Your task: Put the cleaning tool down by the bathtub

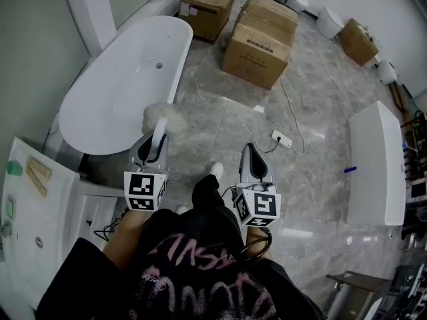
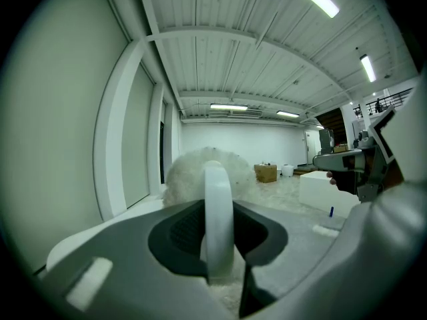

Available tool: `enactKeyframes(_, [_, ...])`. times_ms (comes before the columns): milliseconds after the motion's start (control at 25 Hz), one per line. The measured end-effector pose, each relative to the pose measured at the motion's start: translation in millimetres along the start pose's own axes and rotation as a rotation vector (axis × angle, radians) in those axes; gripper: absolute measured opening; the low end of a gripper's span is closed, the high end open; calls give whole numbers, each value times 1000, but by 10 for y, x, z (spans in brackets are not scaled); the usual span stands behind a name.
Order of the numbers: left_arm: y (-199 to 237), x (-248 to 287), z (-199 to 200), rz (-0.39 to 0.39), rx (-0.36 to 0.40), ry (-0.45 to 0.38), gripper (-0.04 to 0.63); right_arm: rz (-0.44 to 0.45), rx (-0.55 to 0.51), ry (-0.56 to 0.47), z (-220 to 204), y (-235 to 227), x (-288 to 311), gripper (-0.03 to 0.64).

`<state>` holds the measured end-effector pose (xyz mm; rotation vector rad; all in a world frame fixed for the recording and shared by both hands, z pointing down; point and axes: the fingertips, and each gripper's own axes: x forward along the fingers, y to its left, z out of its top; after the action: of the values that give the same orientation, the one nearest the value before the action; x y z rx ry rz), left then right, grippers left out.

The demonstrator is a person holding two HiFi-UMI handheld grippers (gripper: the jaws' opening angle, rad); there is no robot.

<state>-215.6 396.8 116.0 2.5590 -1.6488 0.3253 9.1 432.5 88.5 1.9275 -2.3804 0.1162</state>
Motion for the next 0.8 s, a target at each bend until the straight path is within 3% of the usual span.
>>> enactKeyframes(280, [126,435,-51,-5,22,12,77,7,26,10,-150,-156,440,12])
enactKeyframes(800, [310,1771,73,11,32,84,77,21,67,68,-268,-882,1713,12])
